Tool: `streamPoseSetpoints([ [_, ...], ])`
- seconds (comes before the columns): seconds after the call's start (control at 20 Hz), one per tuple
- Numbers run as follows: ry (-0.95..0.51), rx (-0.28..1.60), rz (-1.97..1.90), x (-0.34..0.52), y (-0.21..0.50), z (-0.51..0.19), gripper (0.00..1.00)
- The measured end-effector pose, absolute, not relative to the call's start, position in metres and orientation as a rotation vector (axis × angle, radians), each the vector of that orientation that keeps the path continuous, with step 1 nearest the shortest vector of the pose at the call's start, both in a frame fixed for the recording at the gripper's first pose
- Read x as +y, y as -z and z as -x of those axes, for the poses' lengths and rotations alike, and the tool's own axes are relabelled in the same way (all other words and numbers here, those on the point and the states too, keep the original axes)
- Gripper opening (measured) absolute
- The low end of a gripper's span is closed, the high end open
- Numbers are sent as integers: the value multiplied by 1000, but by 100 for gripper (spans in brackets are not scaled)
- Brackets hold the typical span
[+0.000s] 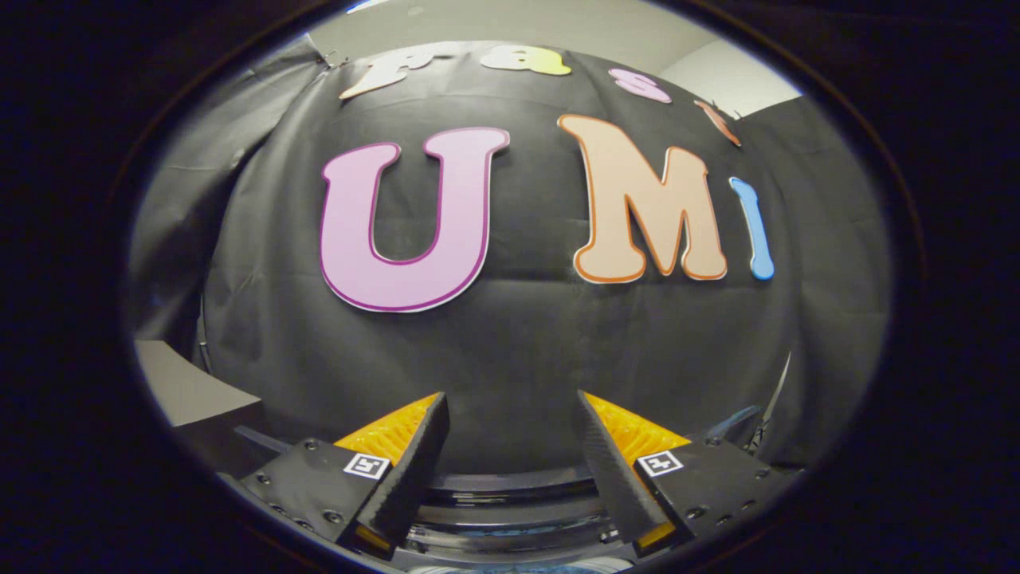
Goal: Put the clothes into the washing machine and then close the washing machine lid.
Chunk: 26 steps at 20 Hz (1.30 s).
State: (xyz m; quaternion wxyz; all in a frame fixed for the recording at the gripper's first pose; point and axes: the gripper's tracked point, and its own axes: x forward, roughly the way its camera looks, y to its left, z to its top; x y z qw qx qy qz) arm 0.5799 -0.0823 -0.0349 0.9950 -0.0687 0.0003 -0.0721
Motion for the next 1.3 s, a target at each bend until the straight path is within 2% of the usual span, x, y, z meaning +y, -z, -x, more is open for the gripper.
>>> streamPoseSetpoints([
  [0.35, 140, -100, 139, -81, 27, -580, 97],
  [1.3, 125, -97, 153, -80, 25, -578, 97],
])
